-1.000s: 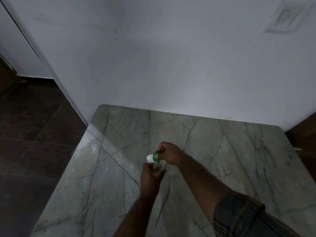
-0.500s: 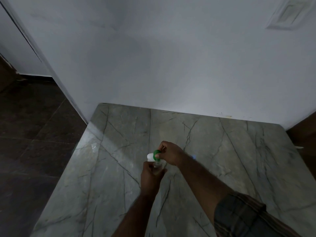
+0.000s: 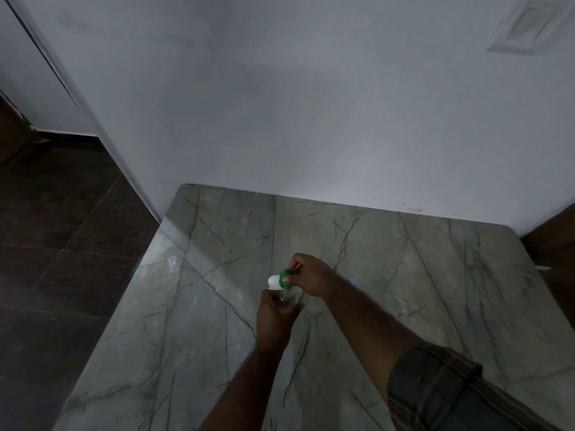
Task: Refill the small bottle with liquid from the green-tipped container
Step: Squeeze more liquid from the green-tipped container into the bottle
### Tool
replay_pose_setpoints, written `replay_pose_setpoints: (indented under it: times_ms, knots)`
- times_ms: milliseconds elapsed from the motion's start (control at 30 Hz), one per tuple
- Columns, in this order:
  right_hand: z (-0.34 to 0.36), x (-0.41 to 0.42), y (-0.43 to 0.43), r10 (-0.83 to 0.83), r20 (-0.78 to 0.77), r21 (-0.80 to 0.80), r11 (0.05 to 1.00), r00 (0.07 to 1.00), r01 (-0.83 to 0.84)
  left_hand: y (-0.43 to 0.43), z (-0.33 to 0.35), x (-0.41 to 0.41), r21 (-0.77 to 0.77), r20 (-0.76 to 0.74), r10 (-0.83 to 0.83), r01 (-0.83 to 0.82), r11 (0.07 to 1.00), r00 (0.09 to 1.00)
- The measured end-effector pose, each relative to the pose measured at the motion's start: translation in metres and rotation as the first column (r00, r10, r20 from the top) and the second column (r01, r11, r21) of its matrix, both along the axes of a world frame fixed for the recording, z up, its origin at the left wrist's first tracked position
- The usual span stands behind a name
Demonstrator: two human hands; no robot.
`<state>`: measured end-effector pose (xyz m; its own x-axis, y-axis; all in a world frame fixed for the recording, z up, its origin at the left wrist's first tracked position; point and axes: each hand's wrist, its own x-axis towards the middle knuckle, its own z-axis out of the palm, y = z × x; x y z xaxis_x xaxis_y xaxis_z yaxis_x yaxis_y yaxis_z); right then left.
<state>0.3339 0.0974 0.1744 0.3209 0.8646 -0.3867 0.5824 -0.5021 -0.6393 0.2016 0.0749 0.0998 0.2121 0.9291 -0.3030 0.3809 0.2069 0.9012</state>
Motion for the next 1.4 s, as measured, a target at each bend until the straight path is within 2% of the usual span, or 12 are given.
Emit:
replay_pose_setpoints:
  times_ms: [1000,1400]
  knots:
    - [0.002,0.002,-0.001,0.0,0.019,0.019,1.0,1.0,-0.001,-0.002,0.007,-0.001,0.035,-0.009,-0.021,0.021,0.999,1.0]
    - [-0.005,0.002,-0.003,0.011,0.007,0.025,1.0,1.0,-0.011,-0.004,0.008,-0.002,-0.012,0.014,-0.003,0.004,1.0,1.0]
